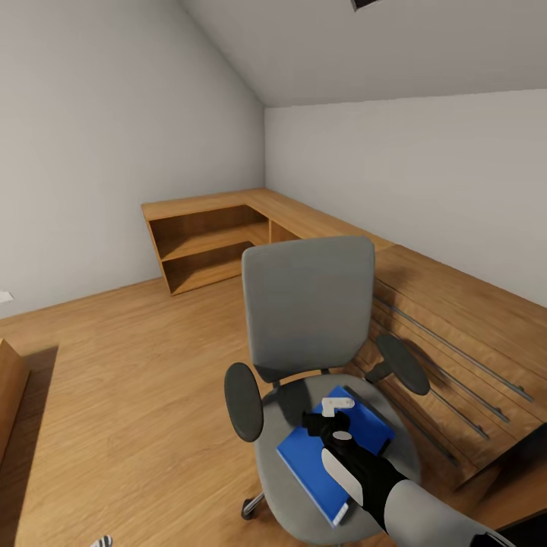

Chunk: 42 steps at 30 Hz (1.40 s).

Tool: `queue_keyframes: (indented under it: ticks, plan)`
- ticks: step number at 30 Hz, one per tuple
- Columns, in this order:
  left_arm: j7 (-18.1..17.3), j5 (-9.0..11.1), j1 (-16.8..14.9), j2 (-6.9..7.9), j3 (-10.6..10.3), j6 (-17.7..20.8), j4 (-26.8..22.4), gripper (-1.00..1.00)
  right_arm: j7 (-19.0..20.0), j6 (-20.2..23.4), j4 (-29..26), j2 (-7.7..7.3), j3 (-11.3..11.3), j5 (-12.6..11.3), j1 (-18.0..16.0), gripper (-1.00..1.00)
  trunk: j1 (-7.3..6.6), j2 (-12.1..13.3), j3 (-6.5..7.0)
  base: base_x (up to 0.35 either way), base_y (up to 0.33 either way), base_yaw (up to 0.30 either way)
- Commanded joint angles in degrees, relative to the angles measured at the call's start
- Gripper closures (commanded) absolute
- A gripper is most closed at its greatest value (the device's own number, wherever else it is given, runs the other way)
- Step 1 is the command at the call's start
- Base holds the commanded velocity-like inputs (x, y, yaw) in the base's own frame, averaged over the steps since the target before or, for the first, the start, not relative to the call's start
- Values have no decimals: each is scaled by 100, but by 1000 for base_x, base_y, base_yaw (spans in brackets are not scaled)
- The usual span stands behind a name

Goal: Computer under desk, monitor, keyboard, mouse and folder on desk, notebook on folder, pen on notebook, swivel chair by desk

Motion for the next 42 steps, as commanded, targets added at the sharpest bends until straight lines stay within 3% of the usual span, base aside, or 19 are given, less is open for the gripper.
queue_keyframes:
  ticks: [1, 42]
  plan:
    - [43, 58, -1, 10, -41, -32, -9, -100, -50, 26, -10, -5, 40, -22, -7, -100, 0, -3, -4, 0, 0, 0]
    - [14, 24, -2, 2, -79, -171, 145, -100, -50, 30, -19, -13, 40, -22, -7, -100, 0, -3, -4, 1, 0, 0]
